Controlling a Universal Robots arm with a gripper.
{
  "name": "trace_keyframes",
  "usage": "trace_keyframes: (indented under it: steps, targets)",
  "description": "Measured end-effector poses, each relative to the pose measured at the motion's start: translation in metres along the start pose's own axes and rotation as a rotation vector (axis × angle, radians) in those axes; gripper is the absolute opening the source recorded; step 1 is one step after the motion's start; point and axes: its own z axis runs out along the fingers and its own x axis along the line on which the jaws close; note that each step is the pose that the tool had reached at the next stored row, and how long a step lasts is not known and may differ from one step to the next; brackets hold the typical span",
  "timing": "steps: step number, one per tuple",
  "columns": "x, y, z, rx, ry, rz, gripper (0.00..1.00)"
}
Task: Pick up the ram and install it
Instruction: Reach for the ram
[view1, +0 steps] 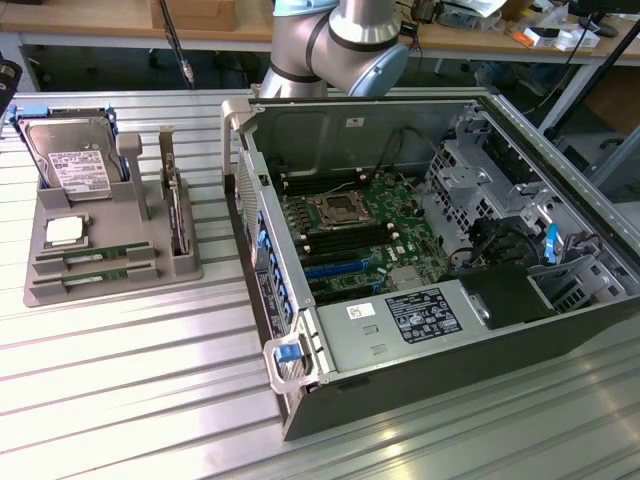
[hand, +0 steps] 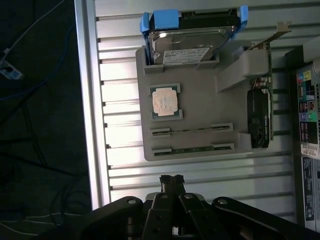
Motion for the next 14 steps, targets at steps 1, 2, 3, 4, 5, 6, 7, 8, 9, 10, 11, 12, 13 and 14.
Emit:
trace_keyframes:
  steps: [1, 2, 3, 4, 5, 6, 7, 8, 9, 10, 11, 12, 13, 14]
  targets:
    - [0.001, -0.0001, 0.0000, 0.0000, 0.0000, 0.000, 0.10]
    - [0.002, -0.0001, 0.0000, 0.0000, 0.0000, 0.000, 0.10]
    - [0.004, -0.0003, -0.0001, 0.0000, 0.0000, 0.000, 0.10]
    - [0.005, -0.0004, -0.0001, 0.0000, 0.0000, 0.000, 0.10]
    - [0.007, -0.0005, -0.0001, 0.0000, 0.0000, 0.000, 0.10]
    - [0.008, -0.0006, -0.0001, 0.0000, 0.0001, 0.000, 0.10]
    - [0.010, -0.0008, -0.0001, 0.0000, 0.0000, 0.000, 0.10]
    - [0.012, -0.0009, -0.0001, 0.0000, 0.0000, 0.000, 0.10]
    - [0.014, -0.0011, -0.0002, 0.0000, 0.0000, 0.000, 0.10]
    - [0.015, -0.0012, -0.0002, 0.0000, 0.0000, 0.000, 0.10]
    - [0.017, -0.0013, -0.0002, 0.0000, -0.0001, 0.000, 0.10]
    - [0.018, -0.0014, -0.0003, 0.0000, 0.0000, 0.000, 0.10]
    - [0.021, -0.0016, -0.0004, 0.0000, 0.0000, 0.000, 0.10]
    - [0.024, -0.0018, -0.0004, 0.0000, 0.0001, 0.000, 0.10]
